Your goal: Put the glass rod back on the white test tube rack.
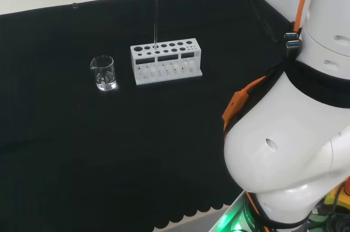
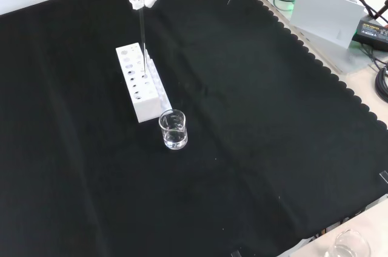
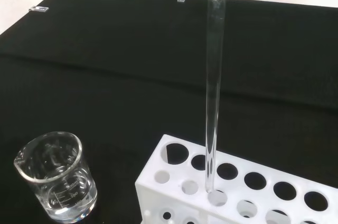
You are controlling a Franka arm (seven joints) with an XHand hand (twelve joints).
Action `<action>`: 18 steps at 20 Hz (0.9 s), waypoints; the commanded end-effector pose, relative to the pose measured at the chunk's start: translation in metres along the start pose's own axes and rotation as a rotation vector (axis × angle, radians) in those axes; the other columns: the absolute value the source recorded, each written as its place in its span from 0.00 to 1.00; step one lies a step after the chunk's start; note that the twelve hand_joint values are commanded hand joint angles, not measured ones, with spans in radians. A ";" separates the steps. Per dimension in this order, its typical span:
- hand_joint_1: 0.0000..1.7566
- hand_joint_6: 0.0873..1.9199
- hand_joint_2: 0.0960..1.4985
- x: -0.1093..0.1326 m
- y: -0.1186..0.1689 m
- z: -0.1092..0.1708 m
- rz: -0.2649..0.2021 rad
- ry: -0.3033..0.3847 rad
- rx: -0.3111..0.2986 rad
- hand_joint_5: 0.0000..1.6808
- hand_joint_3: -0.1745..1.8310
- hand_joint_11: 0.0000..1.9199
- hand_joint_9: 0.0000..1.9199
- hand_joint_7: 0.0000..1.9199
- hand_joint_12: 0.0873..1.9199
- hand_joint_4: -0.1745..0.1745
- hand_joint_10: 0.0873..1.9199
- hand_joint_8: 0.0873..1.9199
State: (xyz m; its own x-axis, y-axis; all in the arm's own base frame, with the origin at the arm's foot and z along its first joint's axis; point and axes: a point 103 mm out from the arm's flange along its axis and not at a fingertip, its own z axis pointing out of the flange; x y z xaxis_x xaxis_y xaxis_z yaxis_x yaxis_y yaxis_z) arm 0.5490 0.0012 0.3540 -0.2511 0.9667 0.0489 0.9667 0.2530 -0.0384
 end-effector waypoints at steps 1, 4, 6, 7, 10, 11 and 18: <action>0.75 0.00 0.66 -0.004 0.000 0.006 0.006 0.000 0.007 0.88 0.00 0.83 0.94 0.80 0.29 0.15 0.10 0.06; 0.75 0.00 0.66 -0.005 -0.001 0.007 0.011 0.003 0.010 0.88 0.00 0.83 0.94 0.80 0.29 0.15 0.10 0.06; 0.75 0.00 0.66 -0.005 -0.001 0.011 0.013 0.007 0.013 0.88 0.00 0.83 0.94 0.80 0.29 0.15 0.10 0.06; 0.75 0.00 0.66 -0.006 -0.002 0.013 0.014 0.009 0.014 0.88 0.00 0.83 0.94 0.80 0.29 0.15 0.10 0.06; 0.75 0.00 0.66 -0.006 -0.005 0.017 0.016 0.007 0.021 0.88 0.00 0.83 0.94 0.80 0.29 0.15 0.10 0.06; 0.75 0.00 0.66 -0.006 -0.007 0.019 0.017 0.006 0.024 0.88 0.00 0.83 0.94 0.80 0.29 0.15 0.10 0.06; 0.75 0.00 0.66 -0.005 -0.004 0.034 0.009 0.008 0.041 0.88 0.00 0.83 0.94 0.80 0.29 0.15 0.10 0.06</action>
State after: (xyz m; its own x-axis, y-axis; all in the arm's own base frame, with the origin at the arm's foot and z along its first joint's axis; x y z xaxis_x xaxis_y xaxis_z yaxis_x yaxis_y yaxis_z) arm 0.5420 -0.0053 0.3267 -0.2356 0.9703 0.0552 0.9680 0.2393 -0.0752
